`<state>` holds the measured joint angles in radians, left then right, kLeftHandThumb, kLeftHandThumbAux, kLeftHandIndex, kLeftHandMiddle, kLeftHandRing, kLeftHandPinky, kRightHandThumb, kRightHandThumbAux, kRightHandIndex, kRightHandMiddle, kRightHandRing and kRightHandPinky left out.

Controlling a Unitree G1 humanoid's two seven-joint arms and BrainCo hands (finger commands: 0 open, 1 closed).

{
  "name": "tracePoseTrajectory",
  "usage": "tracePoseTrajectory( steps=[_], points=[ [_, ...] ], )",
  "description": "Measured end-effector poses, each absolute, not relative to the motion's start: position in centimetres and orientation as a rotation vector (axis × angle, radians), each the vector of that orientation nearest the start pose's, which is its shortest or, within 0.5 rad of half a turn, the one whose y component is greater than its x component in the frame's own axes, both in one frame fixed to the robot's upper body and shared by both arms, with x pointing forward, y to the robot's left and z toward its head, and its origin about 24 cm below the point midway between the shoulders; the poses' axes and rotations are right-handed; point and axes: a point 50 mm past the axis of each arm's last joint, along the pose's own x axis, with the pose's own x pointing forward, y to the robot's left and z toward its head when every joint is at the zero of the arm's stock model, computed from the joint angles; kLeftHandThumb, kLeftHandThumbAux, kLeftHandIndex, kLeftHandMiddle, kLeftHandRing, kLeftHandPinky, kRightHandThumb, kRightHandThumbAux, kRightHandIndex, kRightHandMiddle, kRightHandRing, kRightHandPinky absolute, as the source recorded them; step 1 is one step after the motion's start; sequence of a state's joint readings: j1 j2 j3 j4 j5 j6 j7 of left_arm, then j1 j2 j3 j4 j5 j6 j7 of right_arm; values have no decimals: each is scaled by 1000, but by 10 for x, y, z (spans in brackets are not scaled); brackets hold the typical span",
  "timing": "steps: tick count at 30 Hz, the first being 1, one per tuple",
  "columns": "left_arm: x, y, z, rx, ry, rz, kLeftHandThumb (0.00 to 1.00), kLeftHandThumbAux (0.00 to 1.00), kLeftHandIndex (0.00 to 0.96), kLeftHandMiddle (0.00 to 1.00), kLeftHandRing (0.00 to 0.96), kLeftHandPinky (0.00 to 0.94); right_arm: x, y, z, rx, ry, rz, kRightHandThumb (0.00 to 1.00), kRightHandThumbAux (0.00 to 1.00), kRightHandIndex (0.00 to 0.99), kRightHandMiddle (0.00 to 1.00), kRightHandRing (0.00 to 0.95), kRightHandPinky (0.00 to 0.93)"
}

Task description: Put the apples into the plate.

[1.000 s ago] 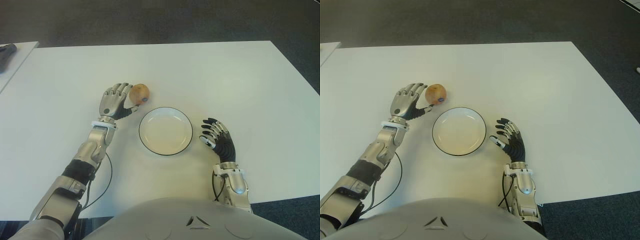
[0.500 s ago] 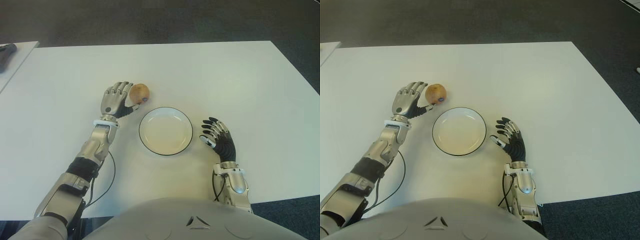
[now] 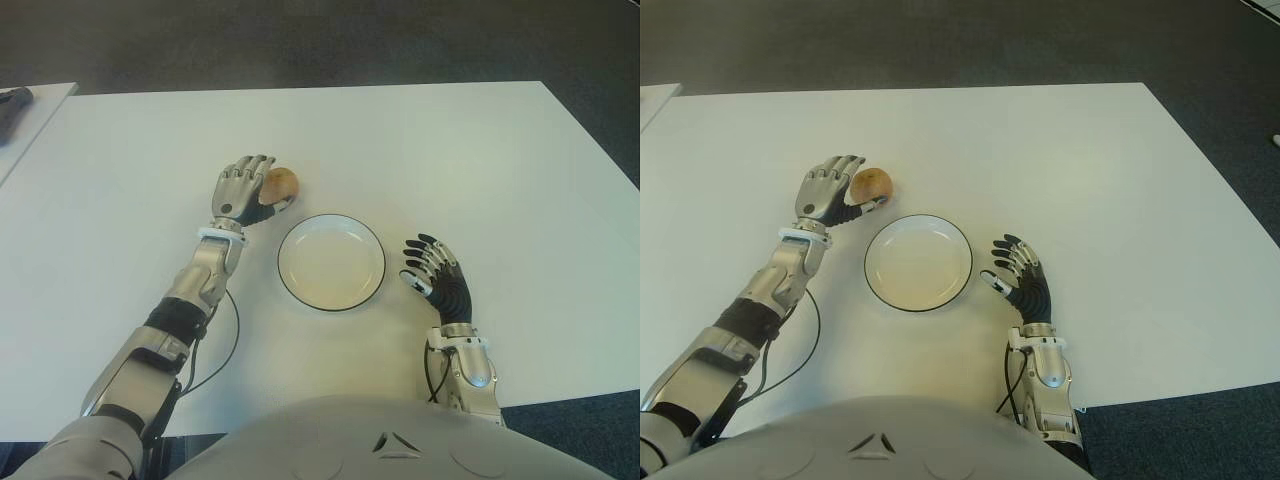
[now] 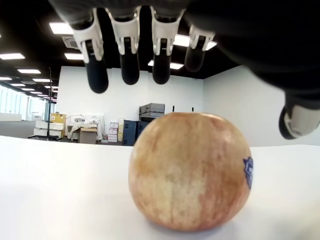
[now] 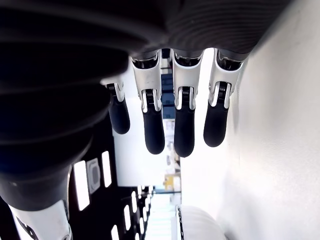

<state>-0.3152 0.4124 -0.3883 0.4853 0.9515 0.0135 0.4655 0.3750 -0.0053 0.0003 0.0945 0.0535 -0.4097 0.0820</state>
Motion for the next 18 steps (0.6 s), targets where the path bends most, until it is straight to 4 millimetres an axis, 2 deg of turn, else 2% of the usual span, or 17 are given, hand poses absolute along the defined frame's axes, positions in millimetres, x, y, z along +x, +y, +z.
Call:
tracePoseTrajectory(
  steps=[6,18],
  points=[
    [304,171,27,1476,-245,-17,366,370,86,123,135,209,162,-168,-15,32,30,-43,578,756,207,314,305,331],
    [311,164,24,1470,-230,-42,360,368,75,99,111,192,161,-167,-15,24,24,-53,549,752,207,310,315,351]
  ],
)
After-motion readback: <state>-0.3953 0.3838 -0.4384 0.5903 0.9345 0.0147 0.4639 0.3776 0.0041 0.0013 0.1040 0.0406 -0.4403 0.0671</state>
